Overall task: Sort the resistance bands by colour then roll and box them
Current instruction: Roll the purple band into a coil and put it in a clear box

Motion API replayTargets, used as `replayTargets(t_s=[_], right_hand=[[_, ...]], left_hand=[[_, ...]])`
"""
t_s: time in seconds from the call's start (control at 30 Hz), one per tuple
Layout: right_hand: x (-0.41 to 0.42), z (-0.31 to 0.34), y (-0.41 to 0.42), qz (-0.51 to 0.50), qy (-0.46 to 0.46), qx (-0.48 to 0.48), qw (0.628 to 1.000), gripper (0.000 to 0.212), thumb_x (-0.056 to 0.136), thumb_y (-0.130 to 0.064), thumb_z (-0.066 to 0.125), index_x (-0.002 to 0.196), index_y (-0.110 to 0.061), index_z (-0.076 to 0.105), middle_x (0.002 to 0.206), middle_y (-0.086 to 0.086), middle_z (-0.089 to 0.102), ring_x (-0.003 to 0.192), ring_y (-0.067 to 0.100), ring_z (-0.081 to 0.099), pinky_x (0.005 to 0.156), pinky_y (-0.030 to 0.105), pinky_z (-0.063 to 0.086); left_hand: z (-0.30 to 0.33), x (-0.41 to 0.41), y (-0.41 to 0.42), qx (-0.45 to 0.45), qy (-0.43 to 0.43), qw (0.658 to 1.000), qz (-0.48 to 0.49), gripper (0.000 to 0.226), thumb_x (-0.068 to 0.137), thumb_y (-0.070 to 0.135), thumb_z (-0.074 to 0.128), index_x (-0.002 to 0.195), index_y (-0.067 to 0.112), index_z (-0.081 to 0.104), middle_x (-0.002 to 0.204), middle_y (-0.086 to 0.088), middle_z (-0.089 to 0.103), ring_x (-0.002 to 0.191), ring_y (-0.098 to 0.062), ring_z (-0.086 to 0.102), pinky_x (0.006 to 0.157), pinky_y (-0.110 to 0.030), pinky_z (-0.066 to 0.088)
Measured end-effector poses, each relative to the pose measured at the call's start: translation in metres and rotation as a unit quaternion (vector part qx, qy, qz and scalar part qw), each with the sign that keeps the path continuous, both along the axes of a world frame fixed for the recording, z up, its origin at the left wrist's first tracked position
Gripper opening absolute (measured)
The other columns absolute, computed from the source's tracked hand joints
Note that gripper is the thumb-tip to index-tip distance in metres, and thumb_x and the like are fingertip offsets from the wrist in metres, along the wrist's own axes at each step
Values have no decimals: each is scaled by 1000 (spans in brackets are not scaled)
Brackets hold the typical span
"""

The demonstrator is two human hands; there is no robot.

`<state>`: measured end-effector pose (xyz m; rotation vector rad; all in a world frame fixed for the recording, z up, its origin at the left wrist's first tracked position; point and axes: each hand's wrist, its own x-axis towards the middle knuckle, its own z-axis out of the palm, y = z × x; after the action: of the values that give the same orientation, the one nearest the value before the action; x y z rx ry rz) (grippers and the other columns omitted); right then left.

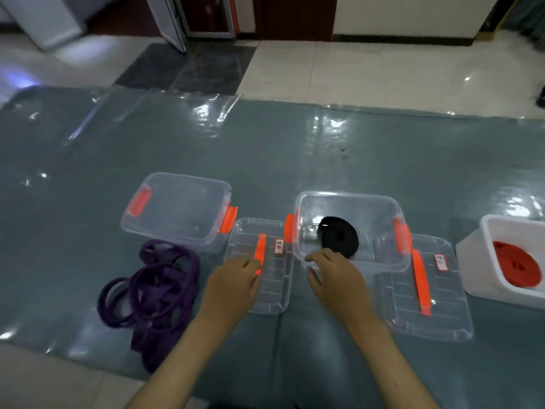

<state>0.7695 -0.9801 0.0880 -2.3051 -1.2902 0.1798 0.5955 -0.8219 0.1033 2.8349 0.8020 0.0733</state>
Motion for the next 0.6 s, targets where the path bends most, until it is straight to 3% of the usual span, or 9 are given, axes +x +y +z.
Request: replayTargets(t_s=[0.17, 0.3, 0.37, 0.5, 0.6], right_hand=[[-80, -14, 49, 15, 38, -6, 999, 13, 89, -12, 75, 103, -11, 77, 102, 8, 74, 93, 35, 70, 76, 45, 57], [-151, -32, 108, 3, 78, -29, 997, 16, 93, -15, 71, 108, -14, 76, 106, 6, 73, 97, 33, 70, 81, 43, 55], [-188, -41, 134, 0, 109, -43, 993, 15, 94, -16, 69, 108, -15, 74, 108, 4, 71, 99, 30, 69, 82, 41, 54], [-239, -65, 172, -28, 172, -78, 982, 15, 97, -24, 67, 110, -20, 73, 113, 2, 73, 102, 27, 70, 87, 39, 55], [-258, -82, 192, -65, 243, -113, 961, 31, 98, -29, 71, 128, -19, 68, 130, 4, 69, 118, 26, 65, 98, 30, 48]], left_hand=[[-16, -84, 47, 26, 47, 998, 29, 15, 85, 18, 82, 97, 13, 76, 86, -7, 69, 73, -31, 67, 54, -40, 52], [-35, -145, 98, 14, 80, 996, 36, 25, 107, 32, 50, 122, 19, 66, 113, -4, 66, 100, -27, 64, 75, -40, 53], [-44, -175, 125, 9, 97, 995, 29, 30, 110, 34, 40, 132, 24, 58, 122, 1, 62, 105, -21, 61, 80, -36, 53], [-60, -222, 169, -28, 107, 993, 37, 31, 108, 20, 48, 136, 23, 62, 124, 2, 61, 106, -20, 60, 79, -35, 53], [-70, -248, 192, -50, 96, 993, 53, 32, 109, 21, 46, 137, 22, 63, 132, -1, 58, 108, -22, 60, 81, -38, 54]])
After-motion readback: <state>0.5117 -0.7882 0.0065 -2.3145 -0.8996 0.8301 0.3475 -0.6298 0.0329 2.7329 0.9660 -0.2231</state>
